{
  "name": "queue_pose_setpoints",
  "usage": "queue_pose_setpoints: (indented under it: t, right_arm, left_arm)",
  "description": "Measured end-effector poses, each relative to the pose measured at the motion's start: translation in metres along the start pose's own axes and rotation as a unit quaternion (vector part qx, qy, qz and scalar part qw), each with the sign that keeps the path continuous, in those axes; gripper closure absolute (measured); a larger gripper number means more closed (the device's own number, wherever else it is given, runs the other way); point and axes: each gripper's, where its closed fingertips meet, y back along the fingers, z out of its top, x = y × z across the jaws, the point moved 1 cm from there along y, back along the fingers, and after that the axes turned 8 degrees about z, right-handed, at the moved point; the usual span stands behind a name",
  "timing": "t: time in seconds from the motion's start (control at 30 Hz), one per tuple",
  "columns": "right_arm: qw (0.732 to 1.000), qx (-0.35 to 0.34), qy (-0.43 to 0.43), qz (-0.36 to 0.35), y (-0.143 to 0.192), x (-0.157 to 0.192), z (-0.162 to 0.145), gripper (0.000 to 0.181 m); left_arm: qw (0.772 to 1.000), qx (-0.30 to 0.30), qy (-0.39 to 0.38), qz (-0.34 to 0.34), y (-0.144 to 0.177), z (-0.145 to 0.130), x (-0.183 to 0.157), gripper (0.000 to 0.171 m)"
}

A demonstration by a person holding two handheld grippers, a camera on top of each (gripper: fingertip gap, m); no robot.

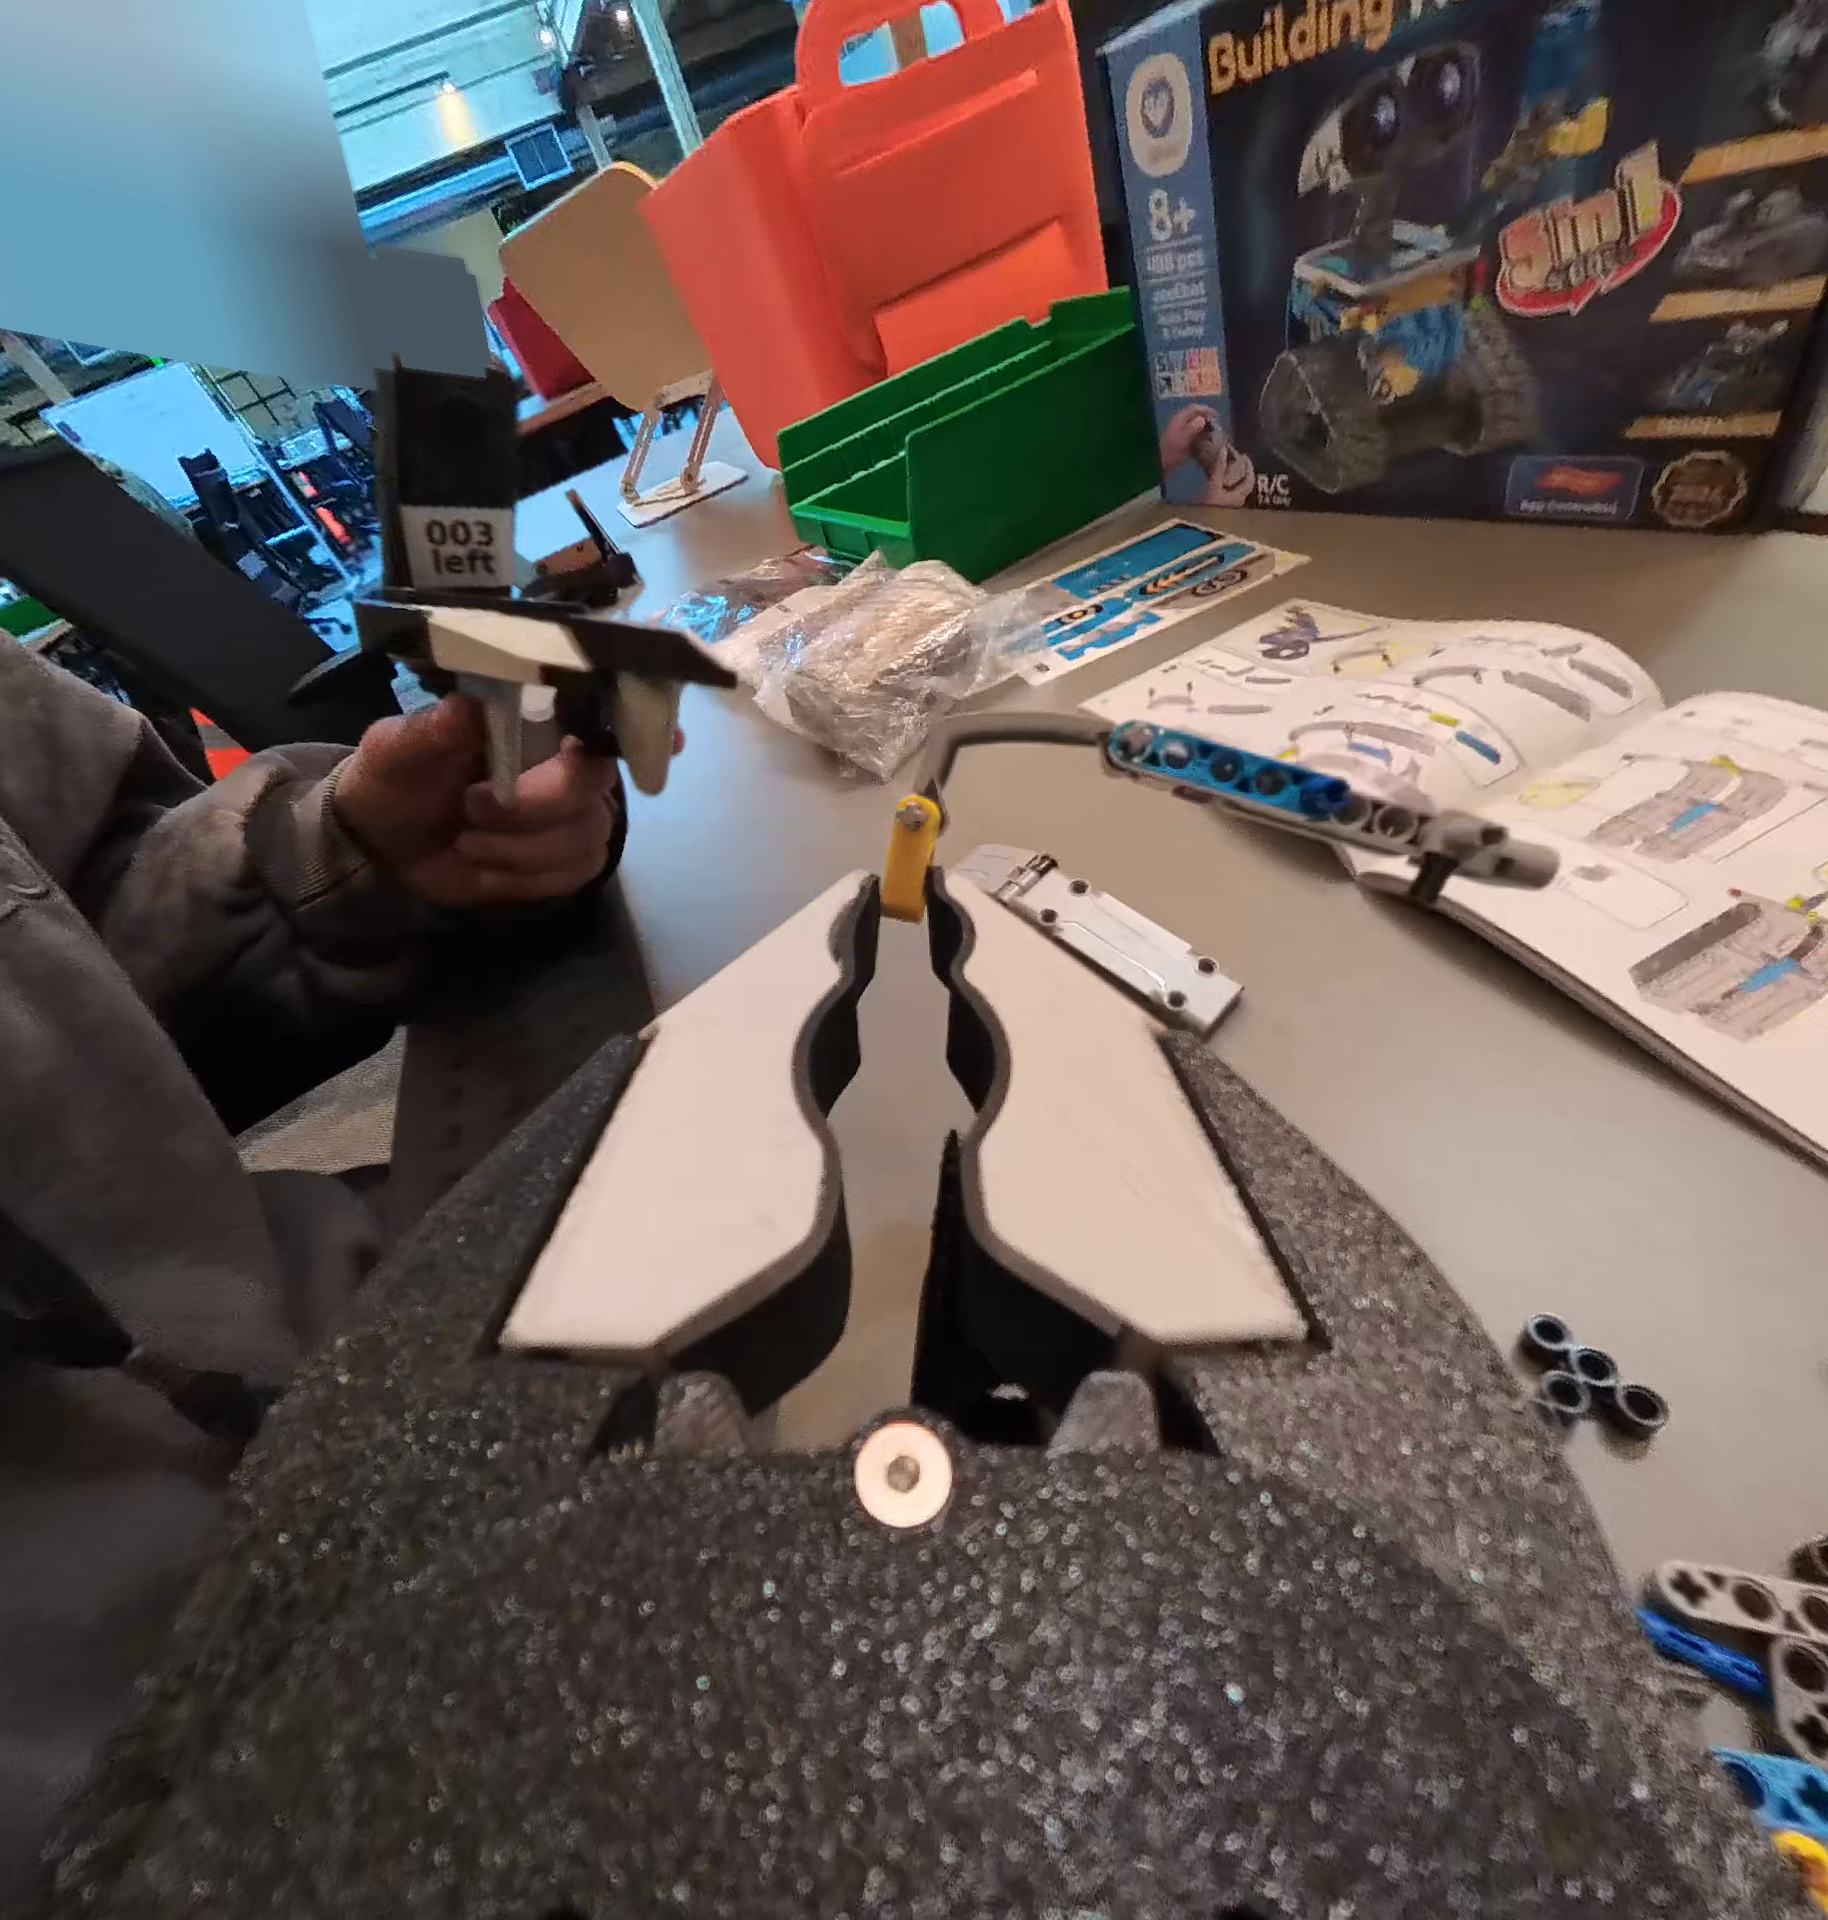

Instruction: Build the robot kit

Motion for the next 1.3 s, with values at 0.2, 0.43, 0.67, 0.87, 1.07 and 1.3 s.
queue_pose_setpoints:
  t: [0.2,0.43,0.67,0.87,1.07,1.3]
  right_arm:
    - [0.999,0.026,-0.025,0.027,-0.014,-0.001,-0.010,0.173]
    - [0.999,0.026,-0.044,0.000,-0.016,-0.026,-0.009,0.173]
    - [0.995,0.008,-0.102,-0.006,-0.015,-0.047,-0.007,0.172]
    - [0.994,0.018,-0.107,0.000,-0.018,-0.046,-0.011,0.173]
    - [0.993,0.019,-0.116,0.005,-0.019,-0.046,-0.013,0.181]
    - [0.990,0.032,-0.136,-0.002,-0.019,-0.049,-0.019,0.181]
  left_arm:
    - [0.998,-0.049,0.002,0.040,0.004,0.018,0.035,0.135]
    - [0.986,-0.009,-0.086,0.140,-0.017,0.015,0.070,0.137]
    - [0.986,0.027,-0.061,0.154,-0.031,0.009,0.091,0.138]
    - [0.986,0.044,-0.045,0.156,-0.036,0.004,0.099,0.138]
    - [0.987,0.053,-0.031,0.151,-0.038,0.001,0.101,0.138]
    - [0.986,0.058,-0.034,0.150,-0.038,-0.001,0.100,0.138]
